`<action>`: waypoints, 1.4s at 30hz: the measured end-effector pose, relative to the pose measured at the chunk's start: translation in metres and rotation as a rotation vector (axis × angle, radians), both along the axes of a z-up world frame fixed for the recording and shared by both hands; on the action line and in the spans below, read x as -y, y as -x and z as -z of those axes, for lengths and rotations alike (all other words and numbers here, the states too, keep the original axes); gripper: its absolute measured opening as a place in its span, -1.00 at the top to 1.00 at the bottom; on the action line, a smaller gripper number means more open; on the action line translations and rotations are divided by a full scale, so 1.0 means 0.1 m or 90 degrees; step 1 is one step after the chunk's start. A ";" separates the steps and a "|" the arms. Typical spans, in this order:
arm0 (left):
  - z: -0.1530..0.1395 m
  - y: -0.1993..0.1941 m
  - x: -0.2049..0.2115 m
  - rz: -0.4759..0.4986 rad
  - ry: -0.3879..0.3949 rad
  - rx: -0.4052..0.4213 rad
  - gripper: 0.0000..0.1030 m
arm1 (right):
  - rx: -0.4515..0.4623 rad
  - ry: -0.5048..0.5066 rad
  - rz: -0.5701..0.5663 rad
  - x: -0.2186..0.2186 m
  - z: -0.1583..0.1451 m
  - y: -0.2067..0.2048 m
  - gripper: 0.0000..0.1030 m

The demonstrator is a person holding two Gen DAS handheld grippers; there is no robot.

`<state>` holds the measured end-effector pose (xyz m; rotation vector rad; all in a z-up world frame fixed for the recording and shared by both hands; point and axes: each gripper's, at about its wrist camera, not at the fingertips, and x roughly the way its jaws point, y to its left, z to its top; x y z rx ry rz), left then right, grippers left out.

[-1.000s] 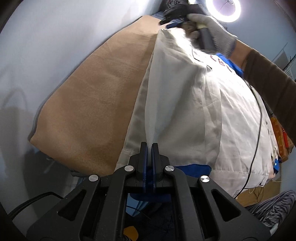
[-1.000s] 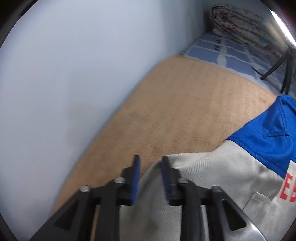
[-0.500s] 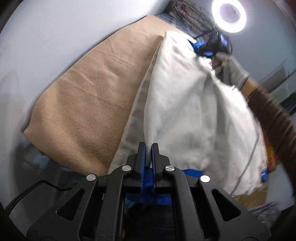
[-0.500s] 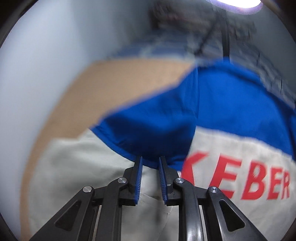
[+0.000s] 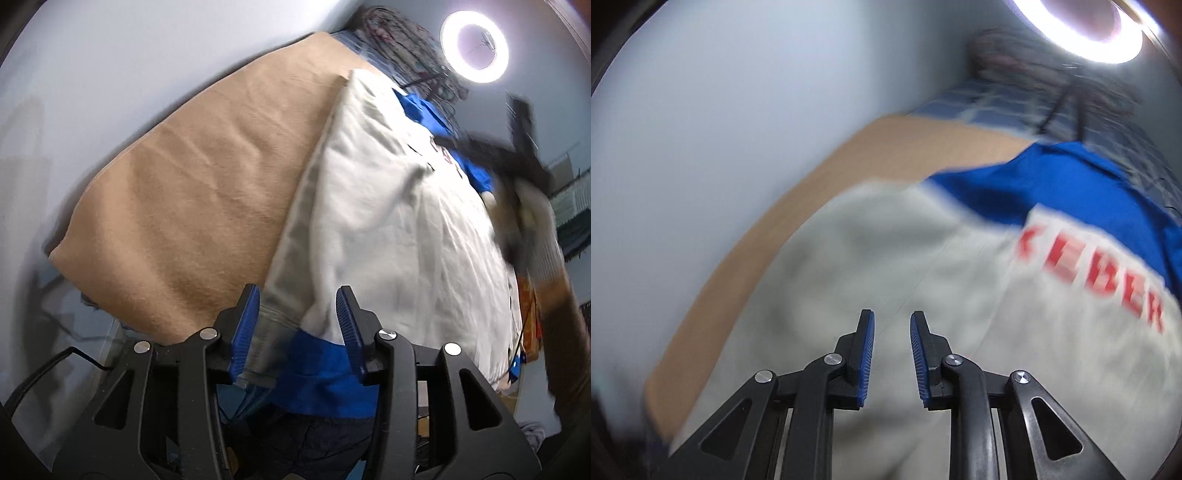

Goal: Fold large clothes

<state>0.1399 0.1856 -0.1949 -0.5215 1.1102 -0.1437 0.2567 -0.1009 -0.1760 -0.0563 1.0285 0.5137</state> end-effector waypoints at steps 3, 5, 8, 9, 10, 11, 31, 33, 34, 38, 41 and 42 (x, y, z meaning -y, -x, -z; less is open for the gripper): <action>0.04 0.01 -0.04 -0.005 0.027 -0.006 0.04 | -0.023 -0.005 -0.075 -0.11 0.09 0.62 0.61; 0.06 0.02 -0.05 -0.007 0.035 -0.007 -0.11 | -0.046 -0.015 -0.111 -0.21 0.20 1.03 0.61; 0.08 0.02 -0.02 -0.005 0.041 -0.010 -0.11 | -0.073 -0.026 -0.141 -0.37 0.34 1.47 0.61; 0.08 0.04 -0.04 -0.003 0.036 -0.009 -0.11 | -0.074 -0.023 -0.146 -0.42 0.38 1.55 0.61; 0.08 0.04 -0.03 -0.005 0.027 -0.010 -0.11 | -0.074 -0.018 -0.145 -0.47 0.44 1.60 0.61; 0.09 0.04 -0.04 -0.012 0.018 -0.011 -0.11 | -0.080 -0.017 -0.141 -0.50 0.47 1.65 0.61; -0.16 0.11 0.10 0.027 -0.001 0.064 0.69 | -0.066 0.009 -0.079 -0.96 0.57 1.26 0.62; -0.20 0.12 0.11 0.031 0.001 0.072 0.70 | -0.078 0.012 -0.084 -0.97 0.54 1.23 0.58; -0.22 0.12 0.12 0.033 0.002 0.076 0.70 | -0.093 0.001 -0.079 -0.95 0.51 1.21 0.55; -0.28 0.12 0.16 0.040 0.004 0.088 0.83 | -0.103 -0.045 -0.065 -0.86 0.31 1.12 0.22; -0.33 0.13 0.22 0.049 -0.007 0.101 0.85 | -0.101 -0.062 -0.055 -0.88 0.16 0.99 0.03; -0.34 0.13 0.24 0.051 -0.012 0.104 0.86 | -0.104 -0.064 -0.053 -0.91 0.14 0.94 -0.04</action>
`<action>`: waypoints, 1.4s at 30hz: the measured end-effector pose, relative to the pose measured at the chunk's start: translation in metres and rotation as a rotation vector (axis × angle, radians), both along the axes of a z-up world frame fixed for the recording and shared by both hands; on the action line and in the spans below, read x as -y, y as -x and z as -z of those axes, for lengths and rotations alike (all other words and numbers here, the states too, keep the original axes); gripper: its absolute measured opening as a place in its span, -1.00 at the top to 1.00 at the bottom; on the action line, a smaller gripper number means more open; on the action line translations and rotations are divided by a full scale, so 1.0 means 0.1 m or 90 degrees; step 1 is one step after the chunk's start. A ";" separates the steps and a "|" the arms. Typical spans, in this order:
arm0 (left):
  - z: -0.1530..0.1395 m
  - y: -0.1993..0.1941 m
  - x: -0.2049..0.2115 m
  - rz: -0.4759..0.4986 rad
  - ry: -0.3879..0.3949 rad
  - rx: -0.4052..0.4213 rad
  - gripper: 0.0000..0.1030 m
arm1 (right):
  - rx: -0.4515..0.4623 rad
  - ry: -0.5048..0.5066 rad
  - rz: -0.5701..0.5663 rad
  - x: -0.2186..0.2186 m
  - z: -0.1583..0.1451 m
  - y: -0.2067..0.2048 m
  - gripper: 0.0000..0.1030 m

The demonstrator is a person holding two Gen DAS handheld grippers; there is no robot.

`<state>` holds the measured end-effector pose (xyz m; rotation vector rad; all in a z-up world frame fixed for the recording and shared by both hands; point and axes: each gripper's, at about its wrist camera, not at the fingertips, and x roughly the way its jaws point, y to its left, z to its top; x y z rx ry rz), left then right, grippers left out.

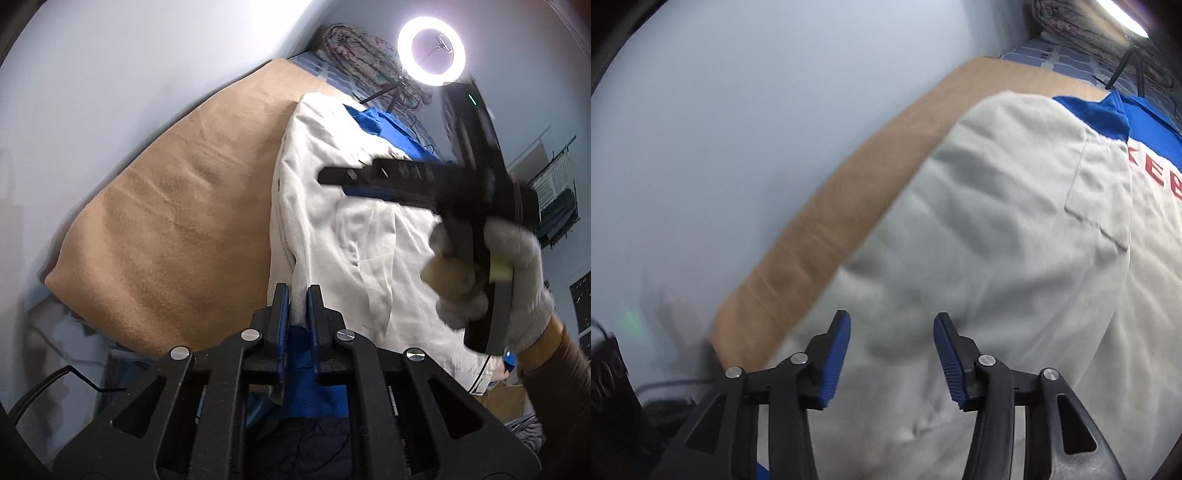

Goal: Fold large clothes

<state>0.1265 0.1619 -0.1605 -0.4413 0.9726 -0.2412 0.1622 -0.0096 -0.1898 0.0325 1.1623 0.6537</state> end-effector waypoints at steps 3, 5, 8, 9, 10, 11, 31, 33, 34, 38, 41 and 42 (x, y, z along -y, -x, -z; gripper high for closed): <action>0.01 0.00 0.05 0.007 -0.005 0.001 0.87 | -0.017 0.004 0.012 -0.12 -0.02 -0.12 -0.19; 0.03 0.00 0.06 0.008 -0.007 -0.002 0.88 | -0.034 0.020 0.021 -0.24 0.04 -0.21 -0.19; 0.05 0.00 0.04 0.001 -0.006 -0.005 0.88 | -0.043 0.076 0.016 -0.52 0.16 -0.31 -0.19; 0.05 0.00 0.02 -0.001 -0.004 -0.005 0.88 | -0.037 0.099 0.010 -0.61 0.21 -0.33 -0.19; 0.05 0.00 0.01 -0.004 -0.005 -0.006 0.88 | -0.036 0.123 0.005 -0.69 0.26 -0.34 -0.19; 0.04 0.00 0.00 -0.005 -0.003 -0.006 0.88 | -0.034 0.140 0.004 -0.75 0.30 -0.35 -0.21; 0.37 -0.11 -0.05 -0.021 0.020 -0.083 0.72 | -0.033 0.085 0.063 -0.65 0.37 -0.52 0.97; 0.18 -0.04 0.08 -0.003 -0.021 -0.043 0.75 | -0.037 0.056 0.073 -0.56 0.34 -0.53 0.98; 0.05 0.01 0.18 0.013 -0.048 -0.012 0.75 | -0.038 0.033 0.079 -0.50 0.31 -0.53 0.98; -0.24 0.14 0.50 0.056 -0.113 0.056 0.77 | -0.032 -0.062 0.102 -0.19 0.15 -0.47 0.98; -0.33 0.22 0.72 0.089 -0.136 0.079 0.78 | -0.028 -0.139 0.127 0.25 0.03 -0.41 0.99; -0.36 0.25 0.78 0.100 -0.145 0.086 0.78 | -0.027 -0.165 0.137 0.39 0.00 -0.39 0.99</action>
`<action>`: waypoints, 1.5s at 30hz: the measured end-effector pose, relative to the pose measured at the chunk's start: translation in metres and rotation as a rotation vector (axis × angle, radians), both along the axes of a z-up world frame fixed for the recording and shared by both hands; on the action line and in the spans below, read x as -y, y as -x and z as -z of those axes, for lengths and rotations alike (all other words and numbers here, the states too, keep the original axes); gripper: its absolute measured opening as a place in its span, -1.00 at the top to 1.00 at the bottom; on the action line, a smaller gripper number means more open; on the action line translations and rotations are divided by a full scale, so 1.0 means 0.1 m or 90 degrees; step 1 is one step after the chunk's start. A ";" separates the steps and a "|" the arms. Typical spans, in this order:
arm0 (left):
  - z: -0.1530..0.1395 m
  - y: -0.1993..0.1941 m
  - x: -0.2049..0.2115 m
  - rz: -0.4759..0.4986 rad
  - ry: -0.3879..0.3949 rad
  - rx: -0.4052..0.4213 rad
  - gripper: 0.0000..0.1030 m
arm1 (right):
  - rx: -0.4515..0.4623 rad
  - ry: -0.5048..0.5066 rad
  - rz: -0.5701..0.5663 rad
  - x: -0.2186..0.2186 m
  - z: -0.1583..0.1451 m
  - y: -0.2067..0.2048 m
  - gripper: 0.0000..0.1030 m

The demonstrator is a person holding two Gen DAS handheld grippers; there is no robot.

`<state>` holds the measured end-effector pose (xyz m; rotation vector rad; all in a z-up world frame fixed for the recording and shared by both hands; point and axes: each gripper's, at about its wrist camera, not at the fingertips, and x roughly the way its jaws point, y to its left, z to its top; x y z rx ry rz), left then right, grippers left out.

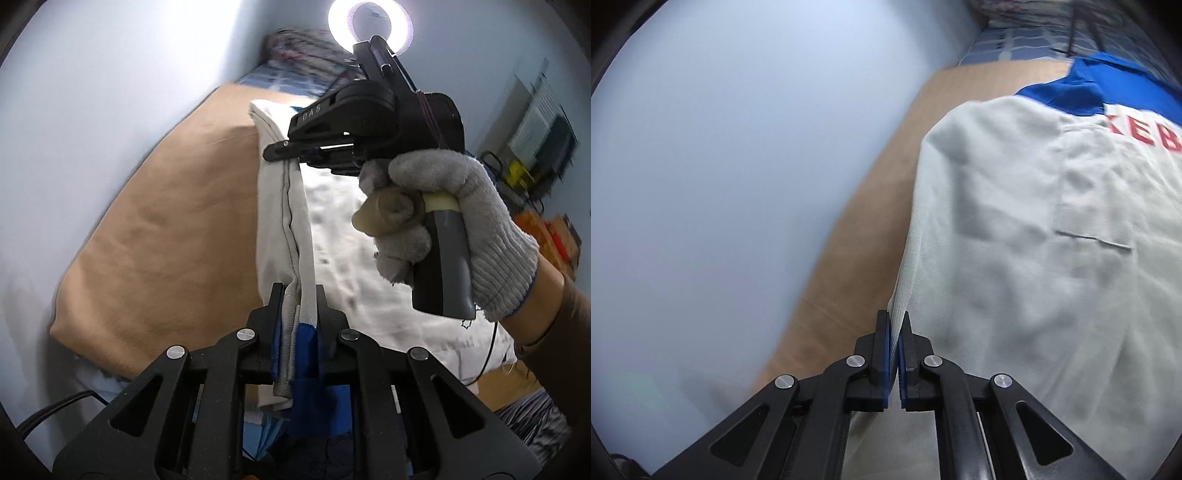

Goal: Fold large clothes
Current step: 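Release the folded edge with both grippers and lift them away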

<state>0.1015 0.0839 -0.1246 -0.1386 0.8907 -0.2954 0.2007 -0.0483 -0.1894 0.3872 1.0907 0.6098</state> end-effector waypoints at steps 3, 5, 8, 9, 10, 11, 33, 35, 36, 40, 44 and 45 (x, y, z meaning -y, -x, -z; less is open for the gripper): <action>-0.07 0.09 0.23 0.037 -0.035 0.023 0.78 | 0.015 -0.043 0.024 0.33 -0.08 0.10 0.99; -0.08 0.14 0.37 0.063 -0.049 0.029 0.78 | 0.024 -0.056 0.042 0.55 -0.09 0.20 0.99; -0.07 0.17 0.60 0.099 -0.059 0.025 0.78 | 0.018 -0.073 0.077 0.87 -0.04 0.38 0.99; -0.07 0.20 0.65 0.109 -0.062 0.024 0.78 | 0.016 -0.073 0.089 0.96 -0.01 0.43 0.99; -0.06 0.21 0.72 0.122 -0.067 0.023 0.78 | 0.014 -0.072 0.101 1.02 0.02 0.49 0.99; -0.04 0.22 0.80 0.133 -0.073 0.022 0.78 | 0.011 -0.073 0.110 1.10 0.03 0.51 0.99; -0.23 0.30 0.66 0.202 0.060 -0.003 0.58 | -0.003 0.057 0.134 1.85 0.09 0.94 0.63; -0.21 0.16 0.48 0.146 0.070 -0.002 0.58 | 0.031 0.074 0.135 1.97 -0.04 0.95 0.63; -0.18 0.09 0.42 0.126 0.081 -0.012 0.58 | 0.047 0.082 0.136 2.02 -0.12 0.92 0.63; -0.05 -0.08 0.33 0.085 0.108 -0.047 0.58 | 0.096 0.099 0.139 2.10 -0.39 0.67 0.60; 0.02 -0.13 0.48 0.092 0.077 -0.045 0.58 | 0.137 0.101 0.132 2.02 -0.55 0.30 0.59; 0.05 -0.14 0.53 0.095 0.076 -0.050 0.58 | 0.142 0.102 0.128 1.98 -0.56 0.17 0.59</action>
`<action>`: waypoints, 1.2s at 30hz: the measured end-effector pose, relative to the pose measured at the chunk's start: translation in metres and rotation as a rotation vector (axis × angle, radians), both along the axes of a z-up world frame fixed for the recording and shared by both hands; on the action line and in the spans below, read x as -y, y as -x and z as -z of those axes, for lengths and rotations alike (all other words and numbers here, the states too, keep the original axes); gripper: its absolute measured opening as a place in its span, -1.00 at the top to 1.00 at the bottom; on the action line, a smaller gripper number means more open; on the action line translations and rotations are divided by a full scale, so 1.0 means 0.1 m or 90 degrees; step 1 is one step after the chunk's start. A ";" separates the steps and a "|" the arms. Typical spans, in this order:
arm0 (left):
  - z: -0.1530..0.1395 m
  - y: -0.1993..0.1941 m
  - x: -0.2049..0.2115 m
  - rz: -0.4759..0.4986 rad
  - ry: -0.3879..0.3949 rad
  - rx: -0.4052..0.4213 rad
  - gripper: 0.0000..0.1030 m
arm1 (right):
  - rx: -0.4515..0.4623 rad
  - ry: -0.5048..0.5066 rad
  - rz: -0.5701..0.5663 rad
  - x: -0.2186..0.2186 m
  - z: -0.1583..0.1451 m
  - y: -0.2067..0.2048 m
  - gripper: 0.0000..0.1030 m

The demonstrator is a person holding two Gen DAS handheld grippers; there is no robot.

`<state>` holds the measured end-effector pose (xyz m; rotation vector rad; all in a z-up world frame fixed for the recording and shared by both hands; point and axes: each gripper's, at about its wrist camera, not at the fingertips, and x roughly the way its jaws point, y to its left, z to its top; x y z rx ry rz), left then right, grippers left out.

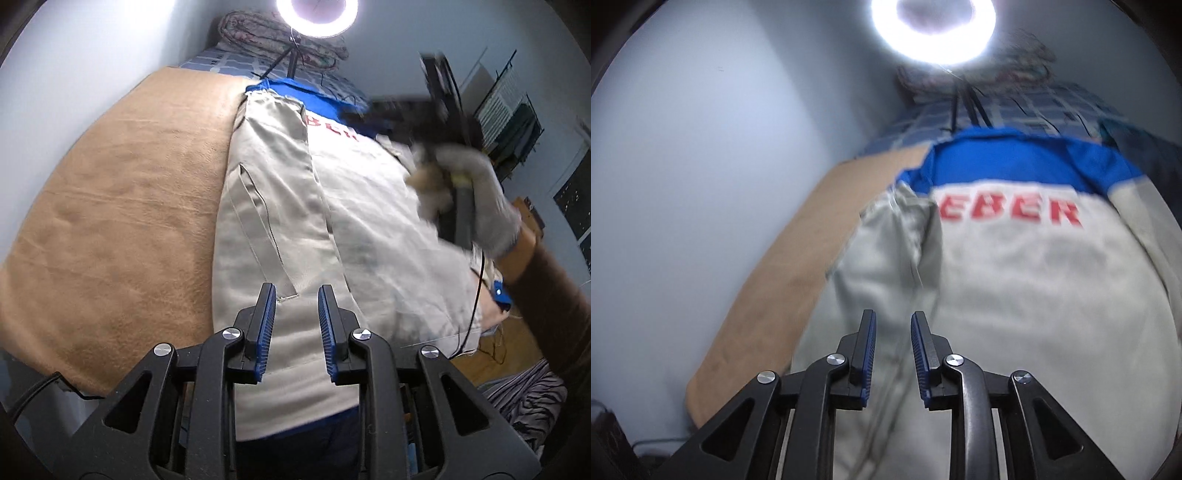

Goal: Fold large clothes

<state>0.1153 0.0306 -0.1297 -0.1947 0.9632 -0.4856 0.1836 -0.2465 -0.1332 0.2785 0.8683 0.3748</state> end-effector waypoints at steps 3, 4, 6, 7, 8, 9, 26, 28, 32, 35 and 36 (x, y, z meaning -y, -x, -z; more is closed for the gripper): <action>0.14 -0.09 0.07 0.007 -0.002 -0.021 0.58 | 0.011 0.005 -0.020 -0.17 -0.01 -0.34 0.59; 0.19 -0.13 0.11 0.009 -0.004 -0.026 0.58 | 0.013 0.009 -0.029 -0.24 0.00 -0.47 0.59; 0.24 -0.15 0.14 0.012 -0.005 -0.035 0.58 | 0.017 0.016 -0.047 -0.37 0.03 -0.65 0.59; 0.25 -0.15 0.15 0.014 -0.004 -0.038 0.58 | 0.019 0.019 -0.055 -0.44 0.06 -0.76 0.59; 0.27 -0.16 0.17 0.018 -0.004 -0.042 0.58 | 0.019 0.020 -0.060 -0.49 0.09 -0.83 0.59; 0.29 -0.15 0.19 0.021 -0.007 -0.044 0.58 | 0.019 0.020 -0.064 -0.54 0.12 -0.91 0.59; 0.66 -0.10 0.25 0.040 0.000 -0.100 0.58 | -0.014 0.172 -0.029 -0.65 0.61 -1.36 0.66; 0.57 0.00 0.27 0.052 0.015 -0.082 0.58 | 0.012 0.127 -0.086 -0.79 0.42 -1.11 0.66; 0.49 0.14 0.35 0.089 0.018 -0.067 0.58 | 0.030 0.153 -0.192 -1.17 0.32 -0.71 0.71; 0.52 0.22 0.42 0.114 0.013 -0.072 0.58 | -0.001 0.156 -0.222 -1.33 0.47 -0.58 0.73; 0.56 0.23 0.44 0.125 0.009 -0.080 0.58 | -0.018 0.169 -0.216 -1.35 0.58 -0.57 0.73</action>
